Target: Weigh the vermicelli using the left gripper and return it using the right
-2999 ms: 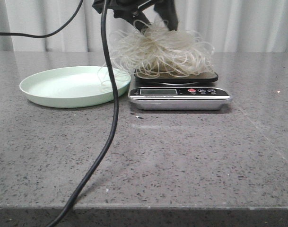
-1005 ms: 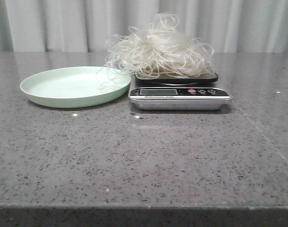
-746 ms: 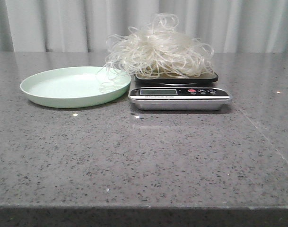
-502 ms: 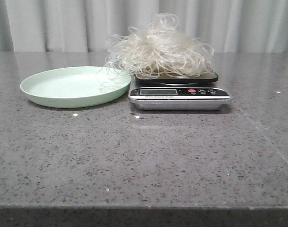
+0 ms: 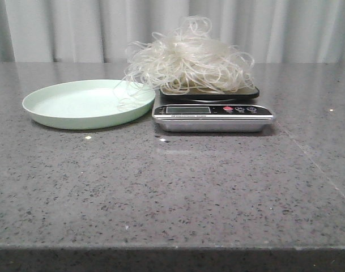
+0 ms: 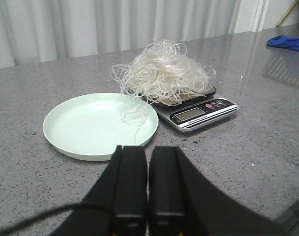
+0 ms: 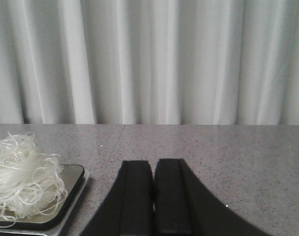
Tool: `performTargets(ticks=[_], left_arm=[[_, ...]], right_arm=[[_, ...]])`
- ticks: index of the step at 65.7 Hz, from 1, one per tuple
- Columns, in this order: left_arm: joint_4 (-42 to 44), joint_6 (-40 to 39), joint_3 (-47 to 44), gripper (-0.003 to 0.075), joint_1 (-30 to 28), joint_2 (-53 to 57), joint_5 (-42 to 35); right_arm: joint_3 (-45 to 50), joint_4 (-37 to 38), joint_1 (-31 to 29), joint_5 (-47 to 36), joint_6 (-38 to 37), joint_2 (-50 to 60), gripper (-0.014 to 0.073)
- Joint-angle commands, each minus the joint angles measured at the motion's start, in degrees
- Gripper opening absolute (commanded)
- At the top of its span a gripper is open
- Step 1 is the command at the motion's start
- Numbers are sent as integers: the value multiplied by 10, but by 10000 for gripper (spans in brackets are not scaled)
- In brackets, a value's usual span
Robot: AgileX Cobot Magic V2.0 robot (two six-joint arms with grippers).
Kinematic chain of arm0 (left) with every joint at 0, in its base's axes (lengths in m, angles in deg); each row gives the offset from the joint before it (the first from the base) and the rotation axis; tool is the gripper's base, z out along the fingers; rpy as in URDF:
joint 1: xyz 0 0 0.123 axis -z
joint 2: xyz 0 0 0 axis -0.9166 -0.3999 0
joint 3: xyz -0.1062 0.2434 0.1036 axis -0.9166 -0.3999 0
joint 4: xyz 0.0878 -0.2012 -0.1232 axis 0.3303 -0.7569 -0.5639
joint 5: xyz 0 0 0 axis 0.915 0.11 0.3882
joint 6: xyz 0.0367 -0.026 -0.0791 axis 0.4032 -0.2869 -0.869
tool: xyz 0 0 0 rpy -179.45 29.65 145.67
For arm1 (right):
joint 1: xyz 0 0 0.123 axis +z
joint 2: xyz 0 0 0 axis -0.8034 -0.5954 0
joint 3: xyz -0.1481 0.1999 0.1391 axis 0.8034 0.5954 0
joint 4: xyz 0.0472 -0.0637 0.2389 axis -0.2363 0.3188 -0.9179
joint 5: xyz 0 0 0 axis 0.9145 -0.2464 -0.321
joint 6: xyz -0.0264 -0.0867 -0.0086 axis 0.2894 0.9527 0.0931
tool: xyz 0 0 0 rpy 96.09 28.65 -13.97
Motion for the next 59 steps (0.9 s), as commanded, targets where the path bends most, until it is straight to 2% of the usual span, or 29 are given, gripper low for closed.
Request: performTargets(ticks=[1,10,20,32,40,48,59], left_arm=[[0,0,15,127,0,-5,-48],[0,0,15,127,0,-5,-49],[-1,0,15,127,0,-5,-49],[-1,0,15,127,0,-5,-53],[-1,0,15,127,0,-5,-53],[-1,0,15,127,0,-5,-53],[-1,0,15,127,0,-5,-53]], right_arm=[[-25,0,-3,-68,4,-49,157],[-30,-10,-1,-86,4,-84,157],[-112,-10,28,17,7,-146,189],[-283,-9,133,130,17,-265,443],[-374,-9,212,169,20,-358,542],[-473,-8,264,201,20,-465,547],[-608,-8,272,318,20,-613,547]])
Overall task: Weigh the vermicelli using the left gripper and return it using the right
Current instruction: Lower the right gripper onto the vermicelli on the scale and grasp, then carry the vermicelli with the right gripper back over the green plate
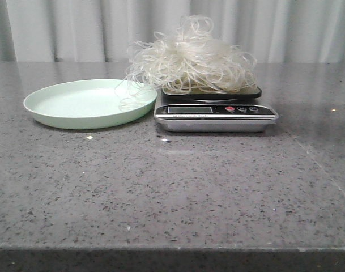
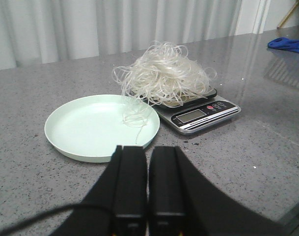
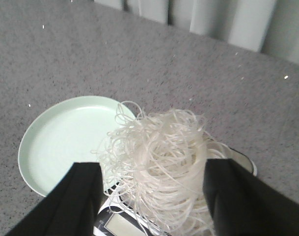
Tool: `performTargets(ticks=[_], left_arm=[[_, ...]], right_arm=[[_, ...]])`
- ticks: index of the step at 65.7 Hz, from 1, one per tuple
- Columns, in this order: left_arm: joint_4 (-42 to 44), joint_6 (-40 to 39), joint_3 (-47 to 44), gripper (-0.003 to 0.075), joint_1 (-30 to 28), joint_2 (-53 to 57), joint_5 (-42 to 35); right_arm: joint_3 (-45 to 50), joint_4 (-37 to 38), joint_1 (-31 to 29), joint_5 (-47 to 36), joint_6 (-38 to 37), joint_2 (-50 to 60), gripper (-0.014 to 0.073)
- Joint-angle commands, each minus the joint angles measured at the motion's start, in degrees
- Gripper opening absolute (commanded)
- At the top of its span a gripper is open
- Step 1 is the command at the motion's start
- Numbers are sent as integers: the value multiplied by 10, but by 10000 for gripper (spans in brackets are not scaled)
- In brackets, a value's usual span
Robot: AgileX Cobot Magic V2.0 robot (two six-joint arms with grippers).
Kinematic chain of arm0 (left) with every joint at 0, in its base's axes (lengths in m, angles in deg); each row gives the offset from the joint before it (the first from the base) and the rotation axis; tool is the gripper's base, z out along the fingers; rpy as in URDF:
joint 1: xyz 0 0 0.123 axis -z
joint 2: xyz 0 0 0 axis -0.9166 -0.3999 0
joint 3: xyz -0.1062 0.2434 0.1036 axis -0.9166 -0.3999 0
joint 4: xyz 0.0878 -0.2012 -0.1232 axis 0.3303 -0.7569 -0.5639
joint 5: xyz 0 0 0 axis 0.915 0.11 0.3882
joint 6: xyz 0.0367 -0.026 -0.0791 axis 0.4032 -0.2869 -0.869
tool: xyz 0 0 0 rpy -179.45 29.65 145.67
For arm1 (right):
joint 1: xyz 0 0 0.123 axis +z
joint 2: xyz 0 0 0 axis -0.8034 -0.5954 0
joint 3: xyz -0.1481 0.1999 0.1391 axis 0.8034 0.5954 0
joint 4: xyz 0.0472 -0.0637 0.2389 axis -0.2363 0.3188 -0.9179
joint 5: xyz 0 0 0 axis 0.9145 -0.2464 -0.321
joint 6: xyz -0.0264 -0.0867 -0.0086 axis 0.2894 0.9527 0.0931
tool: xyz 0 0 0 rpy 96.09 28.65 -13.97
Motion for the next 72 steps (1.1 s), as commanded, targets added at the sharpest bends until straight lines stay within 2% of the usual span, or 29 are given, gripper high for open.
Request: performTargets(ticks=[1,9,15,36,41,44,45,46,47,48,49,53,61,72], left_arm=[[-1,0,15,127,0,-5,-49],[-2,0,15,127,0,-5,-49],[-2,0,15,127,0,-5,-49],[-2,0,15,127,0,-5,-49],[-2,0,15,127,0,-5,-49],[-2,0,15,127,0,-5,-49],[-2,0,15,127,0,-5,-49],[-2,0,15,127,0,-5,-49],[-2,0,15,127,0,-5,-49],[-2,0,15,127,0,-5,-49],[-2,0,15,127,0,-5,-49],[-2,0,15,127,0,-5,-49],[-2,0,15,127,0,-5,-49],[-2,0,15,127,0,-5,-49]], right_arm=[[-99,1,0,48,6,-70,547],[-179,12,0,132,6,-159,547],[-221,28,0,163,6,-197,547],[-278,70,0,245,6,-281,532],[-289,75,0,270,6,-298,452],[-294,75,0,284,6,-307,316],[-295,75,0,287,6,-308,295],[-298,75,0,291,6,-312,208],[-298,75,0,291,6,-312,208],[-302,75,0,296,6,-315,121],[-305,75,0,297,6,-316,113],[-317,75,0,299,6,-318,170],[-367,68,1,311,6,-316,143],[-471,20,13,321,6,-316,137]])
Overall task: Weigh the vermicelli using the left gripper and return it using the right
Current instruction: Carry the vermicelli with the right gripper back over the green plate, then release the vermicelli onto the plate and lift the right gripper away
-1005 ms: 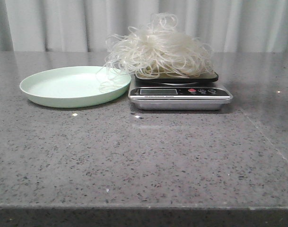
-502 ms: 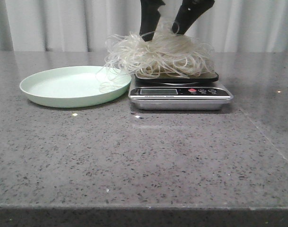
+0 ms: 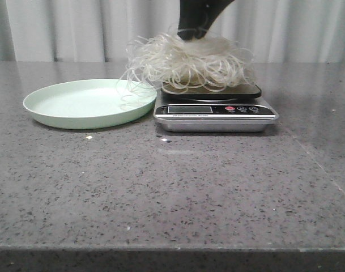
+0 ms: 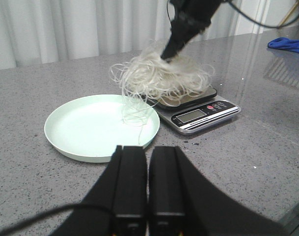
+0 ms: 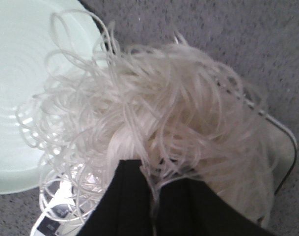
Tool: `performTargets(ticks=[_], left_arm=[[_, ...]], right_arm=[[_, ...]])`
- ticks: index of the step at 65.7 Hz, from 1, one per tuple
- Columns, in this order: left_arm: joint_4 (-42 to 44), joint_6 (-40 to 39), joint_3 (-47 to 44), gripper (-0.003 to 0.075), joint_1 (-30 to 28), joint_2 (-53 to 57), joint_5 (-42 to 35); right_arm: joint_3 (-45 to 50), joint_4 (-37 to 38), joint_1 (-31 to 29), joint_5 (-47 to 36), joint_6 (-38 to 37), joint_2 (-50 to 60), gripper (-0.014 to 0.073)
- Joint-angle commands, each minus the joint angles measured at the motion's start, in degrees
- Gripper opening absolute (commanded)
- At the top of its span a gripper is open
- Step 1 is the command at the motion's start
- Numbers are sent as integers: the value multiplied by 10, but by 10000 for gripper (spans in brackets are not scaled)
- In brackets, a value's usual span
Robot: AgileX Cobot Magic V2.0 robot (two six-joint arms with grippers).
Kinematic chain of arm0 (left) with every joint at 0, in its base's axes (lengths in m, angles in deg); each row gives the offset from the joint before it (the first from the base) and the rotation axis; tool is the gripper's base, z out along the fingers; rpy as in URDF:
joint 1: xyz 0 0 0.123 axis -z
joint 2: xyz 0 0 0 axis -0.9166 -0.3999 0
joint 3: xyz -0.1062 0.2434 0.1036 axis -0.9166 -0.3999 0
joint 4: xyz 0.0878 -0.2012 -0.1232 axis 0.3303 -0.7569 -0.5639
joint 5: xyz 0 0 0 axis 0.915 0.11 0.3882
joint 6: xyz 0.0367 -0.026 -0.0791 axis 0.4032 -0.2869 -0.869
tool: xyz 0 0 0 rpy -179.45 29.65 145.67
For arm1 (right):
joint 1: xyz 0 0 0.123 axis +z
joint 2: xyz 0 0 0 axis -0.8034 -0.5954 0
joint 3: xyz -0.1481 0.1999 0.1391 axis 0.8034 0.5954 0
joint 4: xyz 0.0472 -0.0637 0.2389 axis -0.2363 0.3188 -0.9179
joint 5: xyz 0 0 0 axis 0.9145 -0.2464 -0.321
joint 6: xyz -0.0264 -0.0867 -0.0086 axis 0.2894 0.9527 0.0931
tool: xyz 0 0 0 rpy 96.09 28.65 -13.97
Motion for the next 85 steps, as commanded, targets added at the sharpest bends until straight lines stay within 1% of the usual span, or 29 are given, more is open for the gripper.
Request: performTargets(ticks=[1,15,28,34,40,44,57,72,74,76,77,78,79,80,81,82,83,84,85], left_arm=[[-2,0,15,127,0,-5,-49],[-2,0,15,127,0,-5,-49],[-2,0,15,127,0,-5,-49],[-2,0,15,127,0,-5,-49],[-3,0,15,127,0,-5,-49],[-3,0,15,127,0,-5,-49],[-3,0,15,127,0,-5,-49],[-3,0,15,127,0,-5,-49],[-3,0,15,127,0,-5,-49],[-3,0,15,127,0,-5,-49],[-3,0,15,127,0,-5,-49],[-3,0,15,127,0,-5,-49],[-3,0,15,127,0,-5,-49],[-3,0,15,127,0,-5,-49],[-3,0,15,127,0,-5,-49],[-3,0,15,127,0,-5,-49],[-3,0,15,127,0,-5,-49],[-3,0,15,127,0,-5,-49],[-3,0,15,127,0,-5,-49]], right_arm=[[-75,-27,9,-22,4,33,137],[-90,-35,54,-53,5,13,137],[-90,-36,86,-81,5,-43,138],[-90,-67,95,-101,5,-65,138],[-90,-116,108,-125,5,-76,138],[-90,-120,114,-141,5,-79,138],[-90,-146,121,-172,5,-85,138],[-95,-146,121,-171,5,-85,141],[-95,-143,120,-167,5,-85,150],[-95,-137,119,-161,5,-85,176],[-95,-131,119,-158,5,-85,207],[-95,-131,119,-158,5,-85,207],[-95,-126,119,-154,5,-85,237],[-95,-125,119,-153,5,-85,247],[-95,-121,119,-151,5,-84,294],[-95,-121,119,-151,5,-84,294],[-96,-113,119,-148,5,-81,344],[-96,-113,119,-148,5,-81,344],[-97,-107,118,-148,5,-79,393]])
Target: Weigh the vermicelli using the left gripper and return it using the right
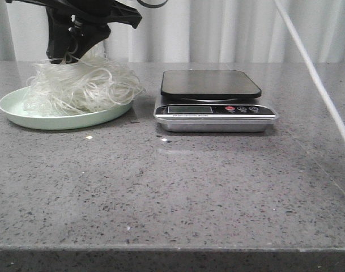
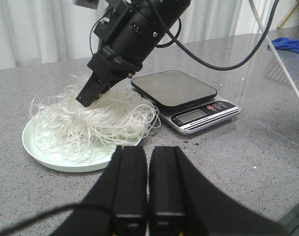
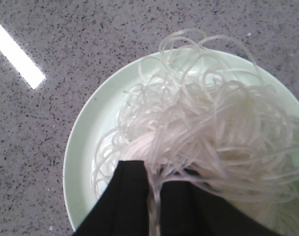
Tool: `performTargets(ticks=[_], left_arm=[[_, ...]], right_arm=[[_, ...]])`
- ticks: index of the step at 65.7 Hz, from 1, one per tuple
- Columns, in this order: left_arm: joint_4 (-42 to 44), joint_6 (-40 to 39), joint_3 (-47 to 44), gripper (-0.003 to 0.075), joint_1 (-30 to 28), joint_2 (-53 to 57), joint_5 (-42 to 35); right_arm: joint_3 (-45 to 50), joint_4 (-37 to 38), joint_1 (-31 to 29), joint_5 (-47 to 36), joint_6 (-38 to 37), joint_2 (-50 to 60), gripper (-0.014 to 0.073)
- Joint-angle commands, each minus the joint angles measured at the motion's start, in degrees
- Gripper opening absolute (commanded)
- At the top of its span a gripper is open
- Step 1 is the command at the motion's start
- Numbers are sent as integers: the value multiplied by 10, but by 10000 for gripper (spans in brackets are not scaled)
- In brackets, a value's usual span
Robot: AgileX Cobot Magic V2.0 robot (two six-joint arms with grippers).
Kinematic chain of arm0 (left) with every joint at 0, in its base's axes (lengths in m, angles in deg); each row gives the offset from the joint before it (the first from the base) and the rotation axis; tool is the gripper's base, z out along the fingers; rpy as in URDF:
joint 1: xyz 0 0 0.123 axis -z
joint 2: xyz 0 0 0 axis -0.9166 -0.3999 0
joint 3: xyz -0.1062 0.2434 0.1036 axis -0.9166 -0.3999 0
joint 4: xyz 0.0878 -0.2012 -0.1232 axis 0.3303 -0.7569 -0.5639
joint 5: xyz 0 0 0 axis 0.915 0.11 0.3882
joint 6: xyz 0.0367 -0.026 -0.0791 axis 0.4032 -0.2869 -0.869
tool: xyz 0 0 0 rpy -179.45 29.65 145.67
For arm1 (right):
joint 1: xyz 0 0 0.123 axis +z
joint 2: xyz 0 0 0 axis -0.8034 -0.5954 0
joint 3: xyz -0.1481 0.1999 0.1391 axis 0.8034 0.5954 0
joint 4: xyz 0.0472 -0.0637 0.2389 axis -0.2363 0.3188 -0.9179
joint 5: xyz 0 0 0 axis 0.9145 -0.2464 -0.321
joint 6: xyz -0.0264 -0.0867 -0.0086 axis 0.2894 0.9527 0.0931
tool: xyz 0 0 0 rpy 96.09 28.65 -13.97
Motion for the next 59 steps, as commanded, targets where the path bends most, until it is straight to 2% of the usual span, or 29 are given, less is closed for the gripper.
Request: performTargets(ticks=[1,2,3,4,10,21,29,35,45,59], left_arm=[[-3,0,15,127,0,-5,-49],[-3,0,15,127,0,-5,-49],[-3,0,15,127,0,-5,-49],[-3,0,15,127,0,-5,-49],[-3,0,15,127,0,-5,-49],[-3,0,15,127,0,-5,-49],[-3,0,15,127,0,-5,-49],[-3,0,15,127,0,-5,-49],[-3,0,15,127,0,-5,-53],[-3,0,15,127,0,-5,-53]], right_arm=[[-24,16,-2,-17,4,45,393],[-26,25,-4,-16,4,51,439],[-26,25,-4,-16,4,51,439],[-29,30,-6,-12,4,55,477],[-33,55,-17,14,4,78,542],[-27,62,-76,73,-13,123,546],[21,62,-121,66,-13,174,546],[96,62,-145,37,-13,225,546],[286,62,-181,-68,-13,353,546],[531,64,-194,-178,-9,532,546]])
